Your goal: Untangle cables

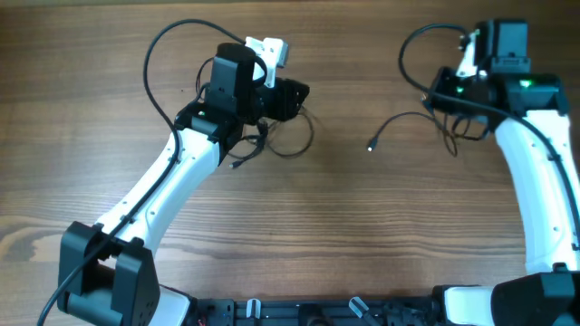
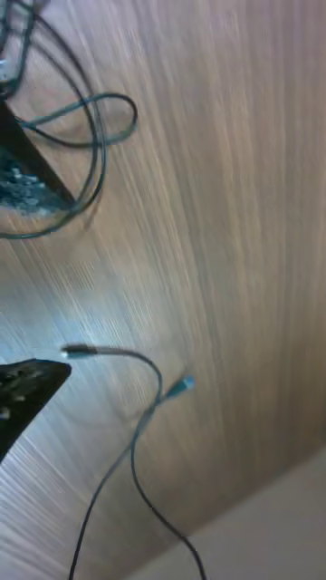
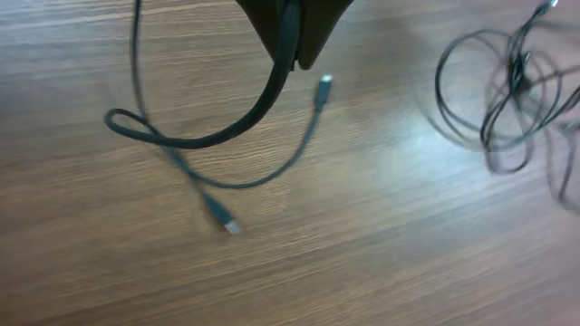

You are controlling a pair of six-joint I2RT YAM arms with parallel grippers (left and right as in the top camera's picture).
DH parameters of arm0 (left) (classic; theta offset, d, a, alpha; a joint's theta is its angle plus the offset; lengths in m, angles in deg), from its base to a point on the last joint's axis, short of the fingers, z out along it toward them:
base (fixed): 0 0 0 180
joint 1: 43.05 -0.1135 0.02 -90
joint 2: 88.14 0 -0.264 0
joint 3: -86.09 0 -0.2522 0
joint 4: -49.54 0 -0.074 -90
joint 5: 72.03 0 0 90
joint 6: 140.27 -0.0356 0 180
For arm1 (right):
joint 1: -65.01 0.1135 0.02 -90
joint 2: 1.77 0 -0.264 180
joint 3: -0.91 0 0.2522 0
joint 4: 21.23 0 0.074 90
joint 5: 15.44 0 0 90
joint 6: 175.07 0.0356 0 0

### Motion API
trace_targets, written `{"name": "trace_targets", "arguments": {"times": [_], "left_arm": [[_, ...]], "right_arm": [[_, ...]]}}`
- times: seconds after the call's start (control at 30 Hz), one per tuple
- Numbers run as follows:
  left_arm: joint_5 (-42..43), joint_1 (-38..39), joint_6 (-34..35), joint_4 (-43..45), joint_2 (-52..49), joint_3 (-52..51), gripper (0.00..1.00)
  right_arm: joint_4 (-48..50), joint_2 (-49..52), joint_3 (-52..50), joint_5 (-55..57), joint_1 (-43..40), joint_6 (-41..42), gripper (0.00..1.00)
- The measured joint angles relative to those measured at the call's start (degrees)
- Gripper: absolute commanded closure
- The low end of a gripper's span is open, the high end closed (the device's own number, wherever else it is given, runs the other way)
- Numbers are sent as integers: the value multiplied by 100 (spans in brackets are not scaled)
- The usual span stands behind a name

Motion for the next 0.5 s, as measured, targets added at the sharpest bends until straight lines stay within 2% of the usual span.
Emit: {"name": "trace_targets", "arguments": {"times": [0.07, 0.2, 0.33, 0.5], "left_arm": [[-109, 0, -24, -85, 0, 0, 0], [-181, 0, -22, -278, -17, 0, 0], [-199, 0, -24, -522, -214, 0, 0], [-221, 0, -24, -619, -321, 0, 0]], "right_arm": [[11, 0, 0, -7, 426, -2, 96], [243, 0, -4, 33, 1191, -2, 96], [33, 0, 326, 765, 1071, 0, 96], [-422, -4, 2406, 1419, 181, -286, 96]]}}
